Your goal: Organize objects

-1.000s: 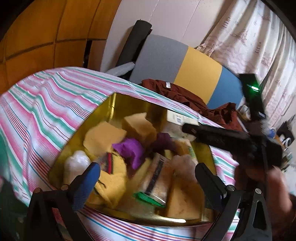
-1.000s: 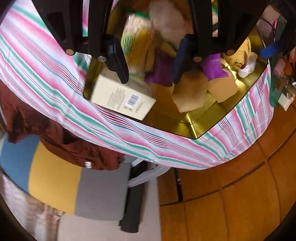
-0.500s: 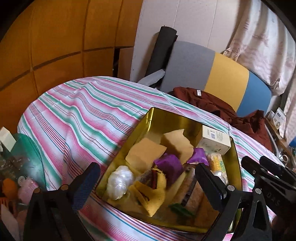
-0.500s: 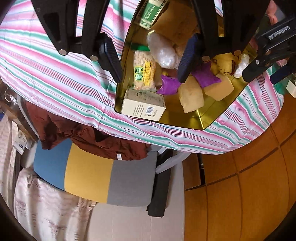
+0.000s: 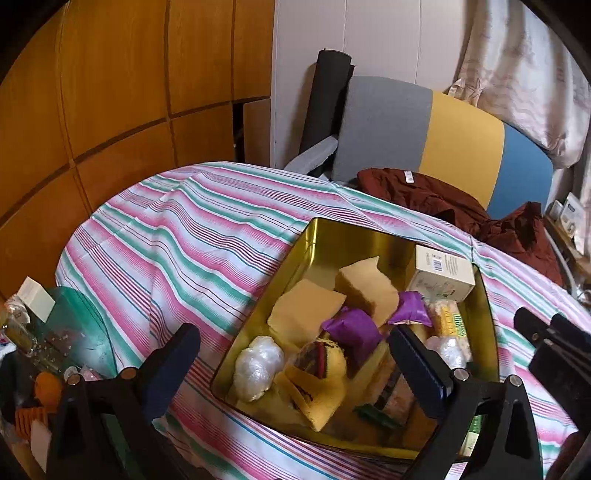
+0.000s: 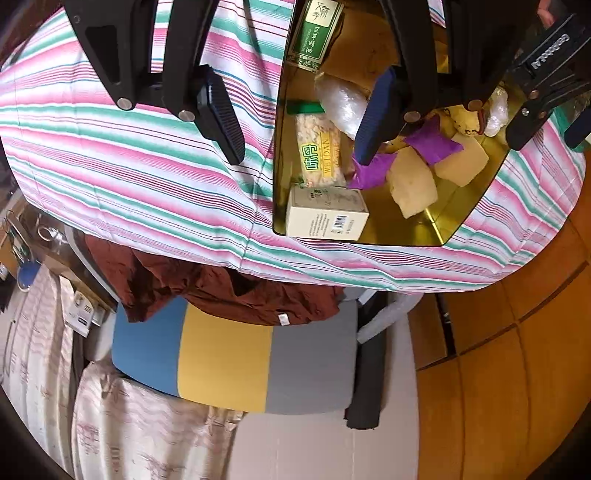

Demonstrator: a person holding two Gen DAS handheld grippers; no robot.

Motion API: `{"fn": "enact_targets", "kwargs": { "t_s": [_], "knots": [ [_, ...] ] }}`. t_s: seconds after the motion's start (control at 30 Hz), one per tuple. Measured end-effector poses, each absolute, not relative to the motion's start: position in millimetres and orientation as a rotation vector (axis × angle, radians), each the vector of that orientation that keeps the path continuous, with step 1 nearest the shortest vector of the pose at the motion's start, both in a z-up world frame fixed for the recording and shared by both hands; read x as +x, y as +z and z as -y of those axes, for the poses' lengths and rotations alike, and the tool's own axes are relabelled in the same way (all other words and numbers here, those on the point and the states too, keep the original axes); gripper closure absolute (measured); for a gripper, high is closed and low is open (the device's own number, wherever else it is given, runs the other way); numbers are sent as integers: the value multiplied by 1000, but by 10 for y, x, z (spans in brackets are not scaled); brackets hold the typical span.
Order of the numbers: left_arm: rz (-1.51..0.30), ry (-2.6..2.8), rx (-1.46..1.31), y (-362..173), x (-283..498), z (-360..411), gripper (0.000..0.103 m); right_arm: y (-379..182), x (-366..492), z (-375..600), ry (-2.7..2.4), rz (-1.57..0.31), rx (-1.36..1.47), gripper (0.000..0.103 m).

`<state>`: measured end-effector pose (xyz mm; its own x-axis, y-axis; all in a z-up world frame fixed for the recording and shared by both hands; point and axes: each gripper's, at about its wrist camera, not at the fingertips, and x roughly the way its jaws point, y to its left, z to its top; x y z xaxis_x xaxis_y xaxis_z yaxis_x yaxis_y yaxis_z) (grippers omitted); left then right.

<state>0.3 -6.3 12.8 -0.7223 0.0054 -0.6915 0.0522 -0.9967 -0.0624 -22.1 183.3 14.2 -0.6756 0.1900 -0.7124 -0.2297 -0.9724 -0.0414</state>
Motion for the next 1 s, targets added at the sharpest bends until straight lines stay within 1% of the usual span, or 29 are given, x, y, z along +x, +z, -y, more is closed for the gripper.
{"fn": "enact_targets", "kwargs": {
  "t_s": [0.17, 0.3, 0.47, 0.87, 1.0],
  "knots": [
    [-127, -2862, 1145, 150, 25, 64, 0, 105, -228, -1835, 2663, -88, -1147, 40],
    [-92, -2864, 1208, 133, -4, 28, 0, 106, -221, -1832, 2653, -88, -1138, 40],
    [-23, -2855, 1190, 134, 26, -28, 0, 114, -218, -1841, 2652, -99, -1127, 40],
    [-47, -2888, 1246, 132, 55, -76, 0, 84, -224, -1857, 2643, -99, -1133, 40],
    [-29, -2882, 1232, 126, 54, -78, 0, 79, -224, -1874, 2643, -110, -1134, 40]
  ]
}}
